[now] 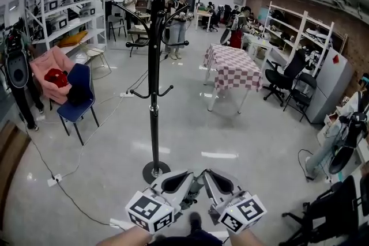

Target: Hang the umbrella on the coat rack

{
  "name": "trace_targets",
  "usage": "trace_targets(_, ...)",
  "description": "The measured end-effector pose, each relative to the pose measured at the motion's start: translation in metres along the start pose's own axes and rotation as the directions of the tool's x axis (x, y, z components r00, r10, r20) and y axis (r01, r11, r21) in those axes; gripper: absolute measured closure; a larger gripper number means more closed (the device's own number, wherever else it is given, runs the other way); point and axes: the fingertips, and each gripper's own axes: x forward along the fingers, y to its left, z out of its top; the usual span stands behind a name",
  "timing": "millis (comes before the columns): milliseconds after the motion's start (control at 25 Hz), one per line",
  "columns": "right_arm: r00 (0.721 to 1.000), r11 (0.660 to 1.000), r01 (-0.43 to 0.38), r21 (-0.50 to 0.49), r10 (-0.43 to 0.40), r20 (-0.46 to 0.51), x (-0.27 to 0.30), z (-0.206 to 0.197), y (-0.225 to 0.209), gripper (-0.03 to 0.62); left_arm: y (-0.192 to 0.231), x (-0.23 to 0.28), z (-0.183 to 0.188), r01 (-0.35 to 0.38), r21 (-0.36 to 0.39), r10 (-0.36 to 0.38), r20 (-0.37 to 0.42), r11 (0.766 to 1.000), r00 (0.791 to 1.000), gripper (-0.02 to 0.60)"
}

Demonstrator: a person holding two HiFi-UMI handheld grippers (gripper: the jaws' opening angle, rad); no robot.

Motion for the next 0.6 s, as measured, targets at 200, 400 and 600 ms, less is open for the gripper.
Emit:
trace_targets(200, 0.999, 0.999, -0.053, 0.004, 0.053, 0.009, 0.022, 0.003, -0.019, 0.586, 0.020, 0.022, 0.006, -0.045, 0.011, 0.045, 0.005, 0.999, 0.999, 0.571)
trace_targets(400, 0.995, 0.995, -0.103, -0.005, 0.103, 0.012, 0.045, 0.007, -0.043, 0.586, 0.041, 0.045, 0.010, -0.090, 0.020, 0.089, 0.014, 0.996, 0.996, 0.571)
trace_targets(600, 0.990, 0.990, -0.138, -0.012, 0.139, 0.026, 0.061, 0.016, -0.081, 0.586, 0.057, 0.080, 0.015, -0.129, 0.030, 0.129, 0.024, 0.991, 0.991, 0.571)
